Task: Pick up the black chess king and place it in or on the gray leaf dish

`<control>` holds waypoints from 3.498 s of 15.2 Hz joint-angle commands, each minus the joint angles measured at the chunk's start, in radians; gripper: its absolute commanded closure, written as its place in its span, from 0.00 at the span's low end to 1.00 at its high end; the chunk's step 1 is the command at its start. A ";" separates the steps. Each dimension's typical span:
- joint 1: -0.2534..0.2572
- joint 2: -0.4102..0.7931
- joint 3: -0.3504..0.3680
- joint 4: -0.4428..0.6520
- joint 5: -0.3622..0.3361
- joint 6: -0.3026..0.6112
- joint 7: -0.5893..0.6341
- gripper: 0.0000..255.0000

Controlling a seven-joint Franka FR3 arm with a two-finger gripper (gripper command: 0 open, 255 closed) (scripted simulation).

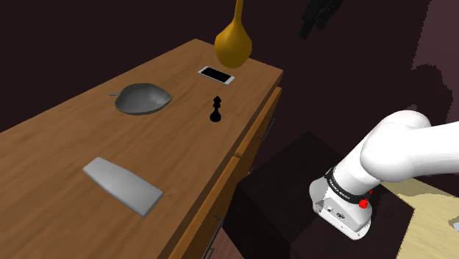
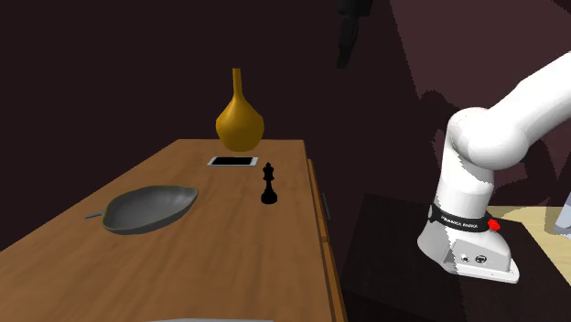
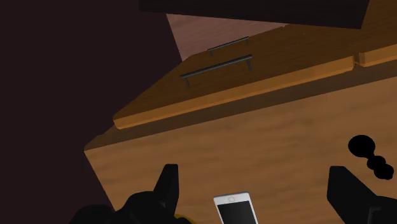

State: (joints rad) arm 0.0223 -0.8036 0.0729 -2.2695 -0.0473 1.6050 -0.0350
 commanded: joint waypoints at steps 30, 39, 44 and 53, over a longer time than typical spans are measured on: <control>0.309 0.449 0.042 -0.363 0.558 0.994 -0.078 0.00; 0.316 0.473 0.044 -0.363 0.570 1.018 -0.086 0.00; 0.316 0.473 0.044 -0.363 0.570 1.018 -0.086 1.00; 0.304 0.444 0.047 -0.346 0.545 0.973 -0.061 1.00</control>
State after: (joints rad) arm 0.3293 -0.3513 0.1192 -2.6189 0.5035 2.5901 -0.1025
